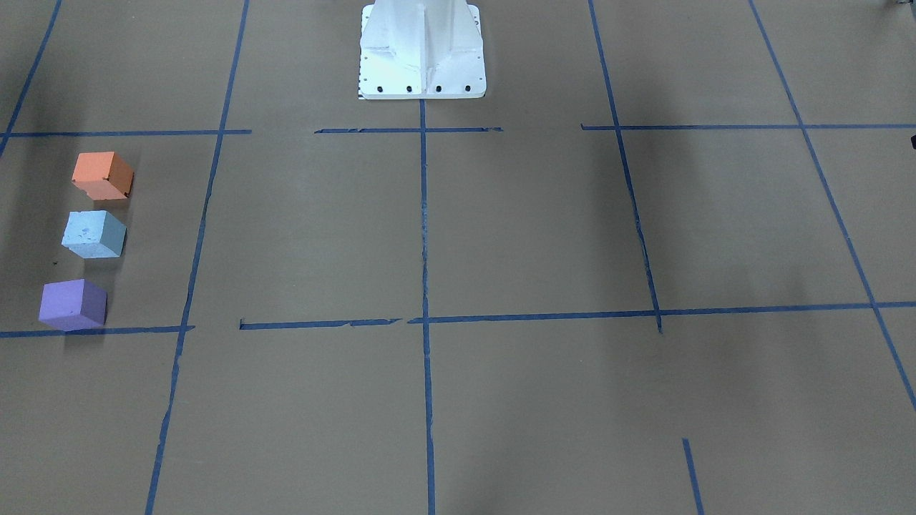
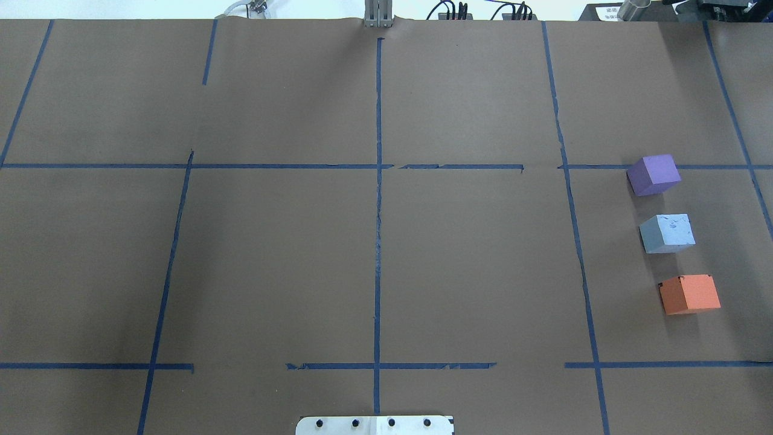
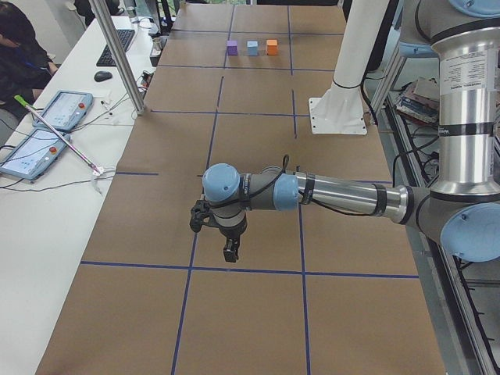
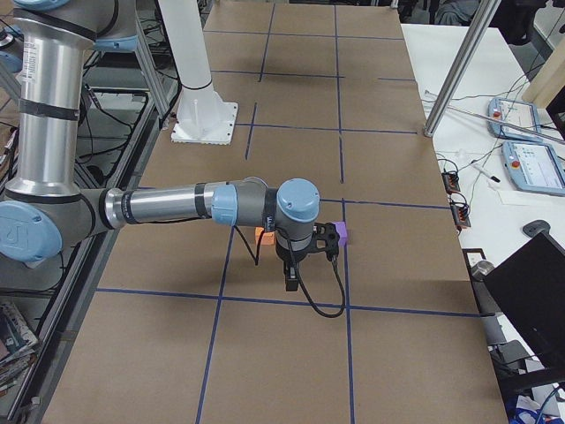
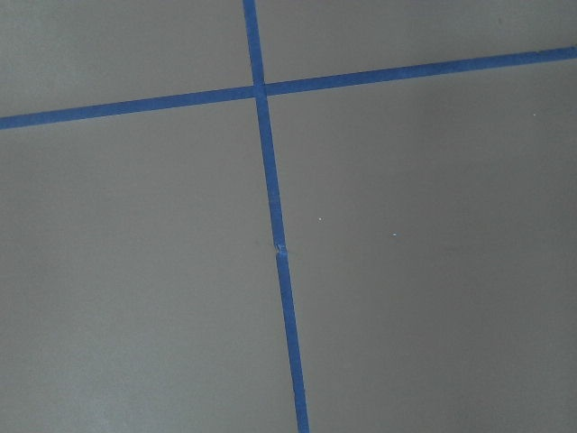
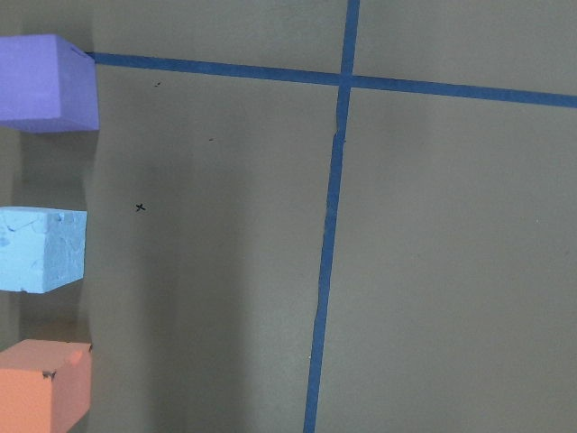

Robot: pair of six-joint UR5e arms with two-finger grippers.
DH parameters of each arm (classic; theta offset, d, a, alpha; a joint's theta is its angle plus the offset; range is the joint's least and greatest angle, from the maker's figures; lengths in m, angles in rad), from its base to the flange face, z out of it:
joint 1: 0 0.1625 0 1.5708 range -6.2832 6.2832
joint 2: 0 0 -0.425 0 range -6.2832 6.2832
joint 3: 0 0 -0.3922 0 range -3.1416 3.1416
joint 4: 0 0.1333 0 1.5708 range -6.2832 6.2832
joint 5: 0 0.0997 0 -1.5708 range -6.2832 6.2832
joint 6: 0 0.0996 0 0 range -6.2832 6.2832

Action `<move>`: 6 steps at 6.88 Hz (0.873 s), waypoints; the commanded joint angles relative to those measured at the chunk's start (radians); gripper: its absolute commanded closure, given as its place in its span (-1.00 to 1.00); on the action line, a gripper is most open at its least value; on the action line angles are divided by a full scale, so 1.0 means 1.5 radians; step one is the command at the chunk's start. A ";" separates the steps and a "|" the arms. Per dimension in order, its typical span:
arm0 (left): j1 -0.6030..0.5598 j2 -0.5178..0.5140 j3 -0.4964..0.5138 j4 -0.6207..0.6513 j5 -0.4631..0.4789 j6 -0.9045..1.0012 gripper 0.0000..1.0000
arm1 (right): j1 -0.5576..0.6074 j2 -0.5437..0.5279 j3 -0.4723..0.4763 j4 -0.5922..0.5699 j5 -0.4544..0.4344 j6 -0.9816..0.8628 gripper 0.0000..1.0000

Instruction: Place blue block between orange and purple blocks

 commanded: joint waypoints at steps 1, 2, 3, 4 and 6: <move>0.004 0.008 0.000 0.004 0.015 0.002 -1.00 | 0.000 0.000 0.000 0.004 0.000 0.000 -1.00; 0.004 0.008 -0.008 0.004 0.014 0.002 -1.00 | 0.000 0.000 0.000 0.004 0.000 0.000 -1.00; 0.004 0.008 -0.008 0.004 0.014 0.002 -1.00 | -0.001 0.000 0.000 0.004 0.000 0.000 -1.00; 0.004 0.008 -0.007 0.004 0.015 0.002 -1.00 | 0.000 0.000 0.001 0.004 0.000 0.000 -1.00; 0.004 0.009 -0.011 0.004 0.015 0.002 -1.00 | -0.001 0.000 0.001 0.005 0.000 0.000 -1.00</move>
